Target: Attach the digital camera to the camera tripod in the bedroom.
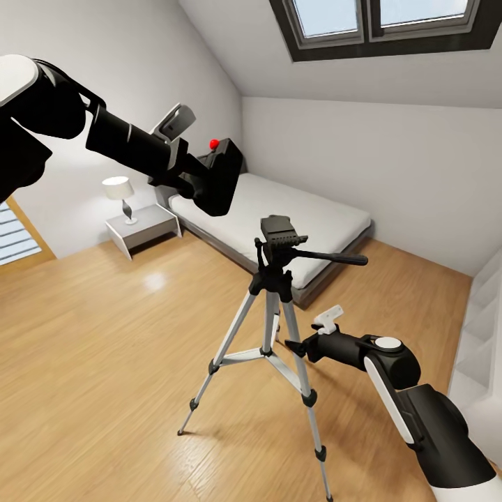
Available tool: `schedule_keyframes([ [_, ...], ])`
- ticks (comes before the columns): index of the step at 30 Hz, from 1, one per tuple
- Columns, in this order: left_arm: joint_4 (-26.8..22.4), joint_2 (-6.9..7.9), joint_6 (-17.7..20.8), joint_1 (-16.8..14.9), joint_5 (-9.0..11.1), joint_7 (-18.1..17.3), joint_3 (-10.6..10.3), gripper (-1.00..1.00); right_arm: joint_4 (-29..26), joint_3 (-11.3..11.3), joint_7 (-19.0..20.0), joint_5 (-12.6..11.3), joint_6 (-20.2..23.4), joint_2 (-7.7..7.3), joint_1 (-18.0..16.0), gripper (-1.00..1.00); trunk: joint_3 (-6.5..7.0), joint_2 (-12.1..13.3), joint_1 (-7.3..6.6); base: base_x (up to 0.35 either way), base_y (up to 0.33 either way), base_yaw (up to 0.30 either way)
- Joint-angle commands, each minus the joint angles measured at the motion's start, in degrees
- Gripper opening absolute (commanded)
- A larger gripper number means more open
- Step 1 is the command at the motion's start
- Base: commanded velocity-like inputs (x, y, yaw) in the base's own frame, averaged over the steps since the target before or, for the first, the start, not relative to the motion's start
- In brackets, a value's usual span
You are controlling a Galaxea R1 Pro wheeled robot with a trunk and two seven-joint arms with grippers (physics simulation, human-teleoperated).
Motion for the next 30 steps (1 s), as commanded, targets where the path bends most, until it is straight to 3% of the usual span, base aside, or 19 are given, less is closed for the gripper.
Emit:
schedule_keyframes([
  [1,-0.02,-0.01,0.0,-0.12,0.49,0.4,-0.11,-1.0,-0.04,0.02,-0.14,-0.31,0.19,-0.03,-0.07,1.0,-0.12,-0.12,0.03,0.0,0.0,0.0],
  [19,-0.02,-0.41,0.0,-0.12,0.49,0.35,0.04,-1.0,0.03,-0.29,-0.16,-0.45,-7.02,0.11,1.64,1.0,-0.12,-0.12,0.03,0.0,0.0,0.0],
  [30,0.15,-2.31,0.0,-0.58,0.49,0.31,0.03,-1.0,0.09,-0.09,-0.23,-0.48,-7.75,0.31,2.85,1.0,-0.12,-0.12,0.03,0.0,0.0,0.0],
])
